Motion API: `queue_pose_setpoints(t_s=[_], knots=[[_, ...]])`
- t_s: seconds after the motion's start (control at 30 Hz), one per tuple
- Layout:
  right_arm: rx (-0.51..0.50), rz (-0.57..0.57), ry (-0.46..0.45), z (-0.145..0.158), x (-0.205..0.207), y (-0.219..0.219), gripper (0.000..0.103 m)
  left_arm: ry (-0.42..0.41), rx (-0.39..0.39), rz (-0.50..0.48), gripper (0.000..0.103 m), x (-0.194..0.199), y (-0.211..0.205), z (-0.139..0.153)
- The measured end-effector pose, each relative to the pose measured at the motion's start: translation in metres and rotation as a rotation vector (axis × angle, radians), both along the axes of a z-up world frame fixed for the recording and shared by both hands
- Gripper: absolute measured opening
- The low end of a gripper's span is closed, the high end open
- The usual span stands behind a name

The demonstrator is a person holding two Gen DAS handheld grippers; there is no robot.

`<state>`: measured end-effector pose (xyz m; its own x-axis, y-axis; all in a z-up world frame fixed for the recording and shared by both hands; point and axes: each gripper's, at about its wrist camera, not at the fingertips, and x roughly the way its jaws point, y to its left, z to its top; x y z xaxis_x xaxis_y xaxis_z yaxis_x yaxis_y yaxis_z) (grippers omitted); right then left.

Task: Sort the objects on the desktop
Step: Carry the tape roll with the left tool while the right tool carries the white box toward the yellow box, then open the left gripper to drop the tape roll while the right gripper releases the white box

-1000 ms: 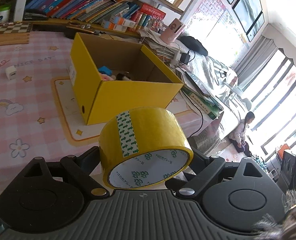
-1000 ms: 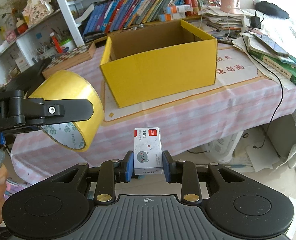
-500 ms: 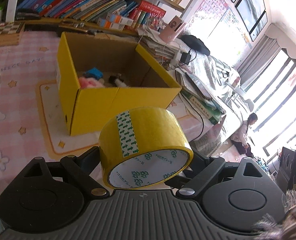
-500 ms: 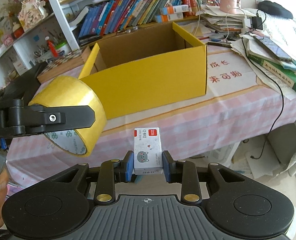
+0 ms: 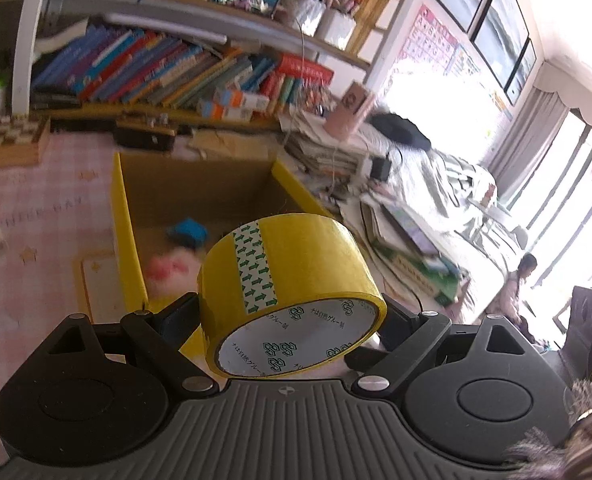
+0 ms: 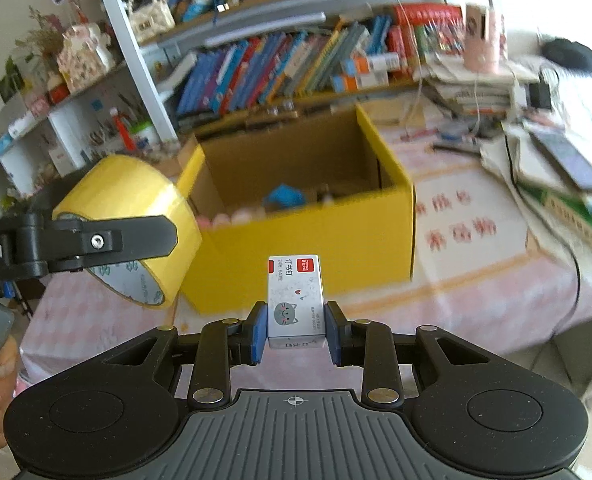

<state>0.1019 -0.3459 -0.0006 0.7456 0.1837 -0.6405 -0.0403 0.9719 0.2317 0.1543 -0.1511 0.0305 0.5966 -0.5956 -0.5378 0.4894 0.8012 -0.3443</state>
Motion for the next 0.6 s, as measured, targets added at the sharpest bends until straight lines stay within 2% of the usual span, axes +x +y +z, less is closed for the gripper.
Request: queue_pose_setpoints(t_s=[0.27, 0.6], knots=[[-0.034, 0.063, -0.091, 0.013, 0.042, -0.004, 0.03, -0.095, 0.024, 0.059, 0.091, 0.03, -0.011, 0.018], [-0.164, 0.183, -0.086, -0.003, 0.104, 0.003, 0.03, -0.081, 0.147, 0.107, 0.091, 0.101, -0.03, -0.002]])
